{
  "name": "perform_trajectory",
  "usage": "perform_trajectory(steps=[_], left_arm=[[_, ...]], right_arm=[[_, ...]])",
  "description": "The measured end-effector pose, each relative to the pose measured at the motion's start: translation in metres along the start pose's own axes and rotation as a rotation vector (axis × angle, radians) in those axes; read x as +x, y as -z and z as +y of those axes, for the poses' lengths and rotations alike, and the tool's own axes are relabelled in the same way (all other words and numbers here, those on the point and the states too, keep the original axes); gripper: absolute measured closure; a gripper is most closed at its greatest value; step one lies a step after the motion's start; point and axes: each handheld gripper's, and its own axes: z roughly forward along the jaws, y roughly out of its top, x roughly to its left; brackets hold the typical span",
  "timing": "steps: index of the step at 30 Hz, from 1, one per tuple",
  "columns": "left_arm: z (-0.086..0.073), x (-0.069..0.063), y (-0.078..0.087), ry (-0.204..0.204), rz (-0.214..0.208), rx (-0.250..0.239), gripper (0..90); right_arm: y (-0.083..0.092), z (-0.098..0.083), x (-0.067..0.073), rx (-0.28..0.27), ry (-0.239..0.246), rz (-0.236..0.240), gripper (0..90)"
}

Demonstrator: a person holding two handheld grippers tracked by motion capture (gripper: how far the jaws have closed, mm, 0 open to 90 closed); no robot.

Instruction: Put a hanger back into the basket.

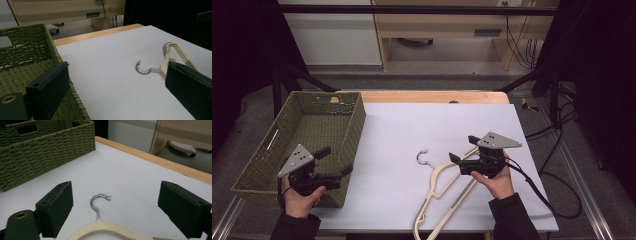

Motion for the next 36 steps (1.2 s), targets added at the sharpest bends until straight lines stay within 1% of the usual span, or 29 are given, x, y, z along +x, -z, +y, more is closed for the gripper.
perform_trajectory(steps=[2,3,4,5,6,7,10,11,12,15,16,18,19,21,23,25,26,27,28,29,30,31,32,35,36], left_arm=[[0.0,0.0,0.0,-0.002,-0.001,0.005,5.6],[0.0,0.0,0.0,-0.006,-0.002,0.006,5.6],[0.0,-0.001,-0.001,-0.007,-0.001,0.006,5.5],[0.0,-0.001,0.0,-0.006,-0.002,0.004,5.5],[0.0,-0.001,0.0,-0.005,0.0,0.001,5.5],[0.0,-0.001,0.0,-0.005,0.0,0.001,5.5],[0.001,0.0,0.001,-0.008,0.0,0.002,5.5],[0.0,0.0,0.001,-0.009,-0.001,0.003,5.5],[0.0,-0.001,0.0,-0.004,-0.001,0.001,5.5],[0.0,-0.002,-0.001,-0.012,-0.002,0.009,5.6],[0.0,-0.002,-0.001,-0.012,-0.002,0.009,5.5],[0.0,-0.002,-0.002,-0.014,-0.005,0.01,5.5],[0.0,-0.002,-0.002,-0.009,-0.004,0.007,5.6],[-0.001,-0.002,-0.002,-0.009,-0.004,0.008,5.5],[-0.001,-0.002,-0.003,-0.01,-0.004,0.008,5.5],[0.0,-0.003,-0.002,-0.016,-0.005,0.013,5.5],[0.0,-0.003,-0.003,-0.016,-0.006,0.013,5.5],[0.0,-0.003,-0.003,-0.016,-0.006,0.013,5.5],[0.0,-0.003,-0.003,-0.016,-0.006,0.014,5.5],[0.0,-0.003,-0.003,-0.016,-0.006,0.014,5.5],[0.0,-0.003,-0.003,-0.015,-0.005,0.013,5.5],[0.0,-0.003,-0.003,-0.015,-0.005,0.013,5.6],[0.0,-0.003,-0.003,-0.016,-0.006,0.012,5.5],[0.0,-0.003,-0.003,-0.017,-0.007,0.012,5.5],[0.0,-0.004,-0.003,-0.017,-0.008,0.013,5.5]], right_arm=[[-0.008,0.0,0.001,0.012,0.004,0.01,16.9],[-0.008,0.0,0.001,0.012,0.004,0.01,16.9],[-0.012,0.0,0.002,0.021,0.008,0.016,17.4],[-0.018,0.0,0.003,0.035,0.004,0.018,18.5],[-0.028,-0.001,0.004,0.06,0.01,0.027,20.7],[-0.028,-0.001,0.004,0.06,0.01,0.027,20.7],[-0.044,-0.005,0.007,0.112,0.029,0.045,22.8],[-0.054,-0.009,0.01,0.143,0.033,0.046,25.0],[-0.059,-0.011,0.01,0.157,0.031,0.051,26.1],[-0.071,-0.016,0.009,0.194,0.02,0.054,29.8],[-0.071,-0.016,0.009,0.194,0.02,0.054,29.8],[-0.078,-0.02,0.008,0.215,0.018,0.05,32.7],[-0.084,-0.023,0.007,0.228,0.012,0.057,35.2],[-0.09,-0.025,0.006,0.234,0.009,0.062,38.9],[-0.093,-0.026,0.006,0.237,0.008,0.065,39.7],[-0.099,-0.028,0.006,0.259,-0.001,0.068,42.2],[-0.106,-0.031,0.007,0.283,0.002,0.074,44.6],[-0.106,-0.031,0.007,0.283,0.002,0.074,44.6],[-0.111,-0.033,0.008,0.307,0.004,0.082,47.9],[-0.111,-0.033,0.008,0.307,0.004,0.082,47.9],[-0.117,-0.035,0.009,0.326,-0.001,0.084,52.8],[-0.117,-0.035,0.009,0.326,-0.001,0.084,52.8],[-0.122,-0.038,0.01,0.347,0.004,0.096,57.3],[-0.127,-0.042,0.009,0.376,-0.003,0.094,63.4],[-0.128,-0.043,0.009,0.392,0.009,0.098,65.3]])
